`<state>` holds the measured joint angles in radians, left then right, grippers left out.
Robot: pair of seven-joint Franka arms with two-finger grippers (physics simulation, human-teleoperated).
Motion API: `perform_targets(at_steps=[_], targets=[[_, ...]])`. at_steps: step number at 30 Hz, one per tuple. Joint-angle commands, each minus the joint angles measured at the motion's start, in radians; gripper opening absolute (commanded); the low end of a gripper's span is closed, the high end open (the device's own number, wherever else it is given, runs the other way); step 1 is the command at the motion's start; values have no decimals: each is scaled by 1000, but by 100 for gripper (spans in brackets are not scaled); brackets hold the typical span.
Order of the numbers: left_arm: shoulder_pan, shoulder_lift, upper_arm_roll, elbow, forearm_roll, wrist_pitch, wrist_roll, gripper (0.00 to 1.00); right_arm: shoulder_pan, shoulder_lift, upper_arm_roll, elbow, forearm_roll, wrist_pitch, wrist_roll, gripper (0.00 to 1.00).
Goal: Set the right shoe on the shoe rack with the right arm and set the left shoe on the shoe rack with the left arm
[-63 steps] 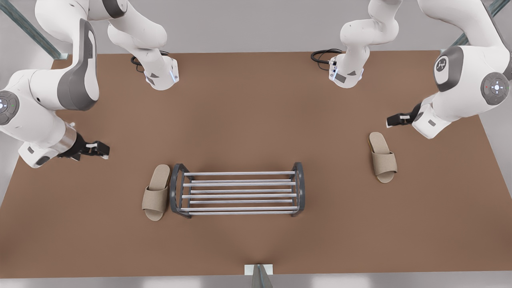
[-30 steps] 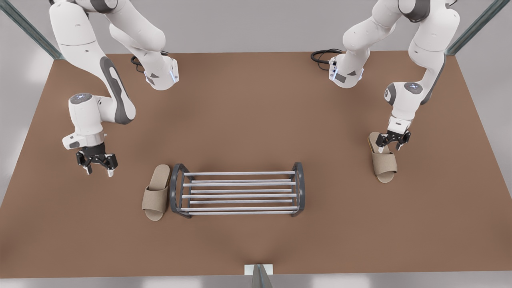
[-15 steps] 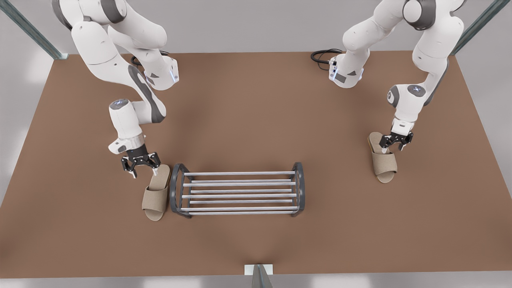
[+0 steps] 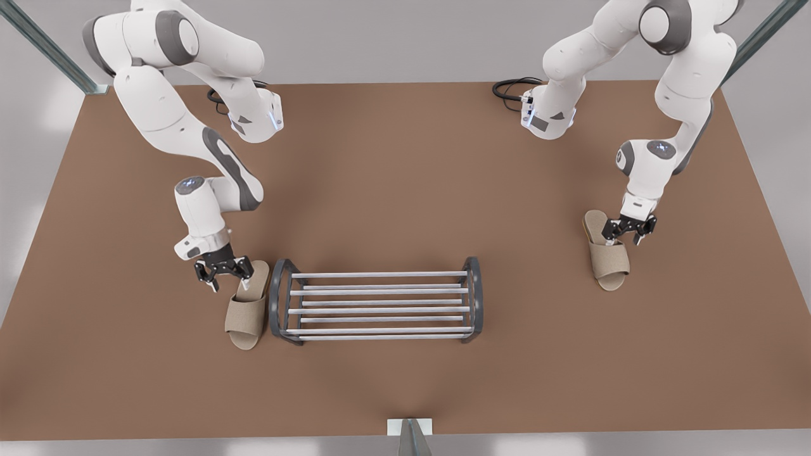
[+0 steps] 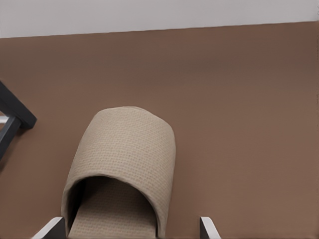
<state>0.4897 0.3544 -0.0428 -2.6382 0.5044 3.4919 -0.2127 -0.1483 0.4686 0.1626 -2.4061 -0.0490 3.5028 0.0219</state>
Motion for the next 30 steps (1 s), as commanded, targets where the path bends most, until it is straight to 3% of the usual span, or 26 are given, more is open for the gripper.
perform_targets(at_steps=[1,5,7,12,17,25,27,30], targets=[[0,5,0,3,0,-1,6,99,-2,7,-14,2,1,2,10,100],[1,17,0,6,2,1,6,97,-1,31,-26,11,1,2,10,100],[1,15,0,6,0,1,6,81,-1,51,-28,28,1,2,10,100],[4,15,0,10,0,1,6,59,-1,61,-28,44,1,2,10,100],[12,14,1,15,-1,1,6,29,-1,73,-32,62,1,2,10,100],[32,-6,1,63,-20,-4,-36,21,3,117,-43,108,1,2,10,100],[26,-66,-49,118,-18,-140,-111,21,4,117,-43,108,1,2,10,100],[32,-196,-224,216,-18,-493,-289,21,9,125,-43,108,1,2,10,100]])
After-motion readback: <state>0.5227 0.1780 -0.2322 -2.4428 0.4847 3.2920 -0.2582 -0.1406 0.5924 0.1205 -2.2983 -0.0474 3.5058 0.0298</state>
